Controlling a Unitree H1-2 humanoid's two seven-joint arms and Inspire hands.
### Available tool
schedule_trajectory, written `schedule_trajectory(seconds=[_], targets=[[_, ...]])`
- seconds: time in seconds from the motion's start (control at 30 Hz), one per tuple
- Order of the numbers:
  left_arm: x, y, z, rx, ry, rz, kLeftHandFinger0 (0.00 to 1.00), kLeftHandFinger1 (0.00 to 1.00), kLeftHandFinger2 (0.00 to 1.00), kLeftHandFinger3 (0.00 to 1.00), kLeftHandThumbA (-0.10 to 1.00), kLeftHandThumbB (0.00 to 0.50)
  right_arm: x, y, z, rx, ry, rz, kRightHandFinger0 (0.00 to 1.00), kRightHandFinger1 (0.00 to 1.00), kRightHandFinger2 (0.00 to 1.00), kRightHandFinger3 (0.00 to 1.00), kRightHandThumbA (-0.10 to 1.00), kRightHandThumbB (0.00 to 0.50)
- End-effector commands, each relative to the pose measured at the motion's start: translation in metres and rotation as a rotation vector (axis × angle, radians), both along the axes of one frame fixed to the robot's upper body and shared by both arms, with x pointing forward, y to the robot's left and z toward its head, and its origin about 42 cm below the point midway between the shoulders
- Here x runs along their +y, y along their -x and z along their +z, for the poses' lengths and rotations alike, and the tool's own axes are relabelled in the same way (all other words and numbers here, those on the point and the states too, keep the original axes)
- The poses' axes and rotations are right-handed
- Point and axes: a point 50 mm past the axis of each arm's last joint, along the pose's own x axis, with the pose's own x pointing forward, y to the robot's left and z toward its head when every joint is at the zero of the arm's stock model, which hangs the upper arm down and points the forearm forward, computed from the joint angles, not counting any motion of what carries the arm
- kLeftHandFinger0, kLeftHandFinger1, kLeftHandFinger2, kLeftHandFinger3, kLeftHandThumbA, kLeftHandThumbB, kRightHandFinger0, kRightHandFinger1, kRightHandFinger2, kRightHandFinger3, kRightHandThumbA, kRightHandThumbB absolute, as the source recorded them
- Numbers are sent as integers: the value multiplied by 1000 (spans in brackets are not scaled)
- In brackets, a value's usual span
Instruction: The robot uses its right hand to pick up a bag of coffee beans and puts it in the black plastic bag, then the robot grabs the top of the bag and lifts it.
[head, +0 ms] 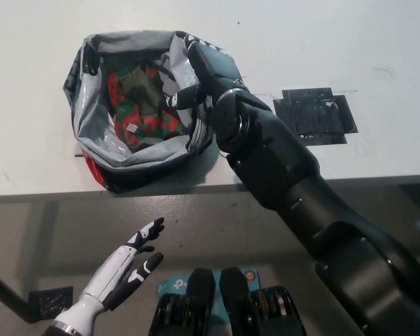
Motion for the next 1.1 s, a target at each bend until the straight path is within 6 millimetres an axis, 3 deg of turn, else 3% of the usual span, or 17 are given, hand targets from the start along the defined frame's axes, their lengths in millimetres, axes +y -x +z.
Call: schedule_trajectory(seconds=[0.0, 0.1, 0.23, 0.5, 0.6, 0.7, 0.73, 0.77, 0.8, 0.87, 0.9, 0.93, 0.97, 1.0, 1.03, 1.07], targets=[[-1, -4, 14, -52, -3, -34, 905, 970, 1000, 1000, 986, 184, 9, 0, 21, -24, 10, 10, 1000, 1000, 1000, 1000, 971, 500], [-1, -5, 15, -53, -2, -33, 906, 971, 1000, 1000, 989, 187, 6, -2, 19, -34, 54, -14, 1000, 1000, 1000, 1000, 902, 474], [-1, -7, 15, -60, -5, -36, 882, 950, 1000, 1000, 998, 187, 2, -3, 14, -96, 188, -85, 1000, 1000, 1000, 1000, 795, 480], [-1, -7, 14, -59, 1, -36, 886, 960, 1000, 1000, 1000, 199, 3, -2, 6, -204, 409, -193, 1000, 1000, 1000, 1000, 813, 493], [-1, -9, 15, -64, -4, -40, 887, 955, 1000, 1000, 1000, 190, 4, -2, 0, -212, 465, -200, 1000, 1000, 1000, 1000, 690, 473], [-1, -9, 15, -65, -6, -43, 889, 955, 1000, 1000, 1000, 189, 4, -2, -4, -204, 473, -203, 1000, 1000, 1000, 1000, 656, 469], [-2, -10, 15, -70, -10, -47, 891, 955, 1000, 1000, 1000, 189, 2, -2, -7, -196, 470, -209, 1000, 1000, 1000, 1000, 583, 454], [-2, -11, 16, -71, -11, -48, 891, 955, 1000, 1000, 1000, 189, 1, -2, -7, -194, 469, -211, 1000, 1000, 1000, 1000, 583, 454], [-2, -11, 16, -72, -13, -48, 907, 960, 1000, 1000, 995, 189, -1, -4, -6, -193, 461, -212, 854, 1000, 1000, 1000, 511, 321], [-2, -11, 17, -70, -14, -48, 907, 960, 1000, 1000, 995, 189, -2, -4, -5, -193, 454, -211, 854, 1000, 1000, 1000, 511, 321], [-2, -11, 18, -68, -11, -47, 916, 964, 1000, 1000, 992, 195, -2, -5, -3, -193, 438, -207, 401, 628, 805, 1000, 385, 292], [-2, -12, 18, -67, -9, -48, 919, 964, 1000, 1000, 989, 187, -4, -6, -2, -209, 412, -201, 194, 336, 520, 1000, 243, 211], [-3, -13, 19, -68, -7, -50, 925, 963, 1000, 1000, 986, 180, -6, -7, 1, -240, 356, -195, 44, 149, 325, 802, 79, 205], [-3, -14, 19, -71, -7, -50, 927, 963, 1000, 1000, 985, 179, -7, -7, 1, -248, 330, -194, 9, 31, 204, 615, 19, 165], [-4, -15, 19, -76, -10, -50, 923, 956, 1000, 1000, 983, 182, -9, -7, 4, -250, 242, -186, 0, 1, 107, 362, 9, 136], [-4, -15, 19, -78, -11, -50, 923, 956, 1000, 1000, 983, 182, -9, -7, 6, -248, 204, -182, 0, 1, 107, 362, 9, 136]])
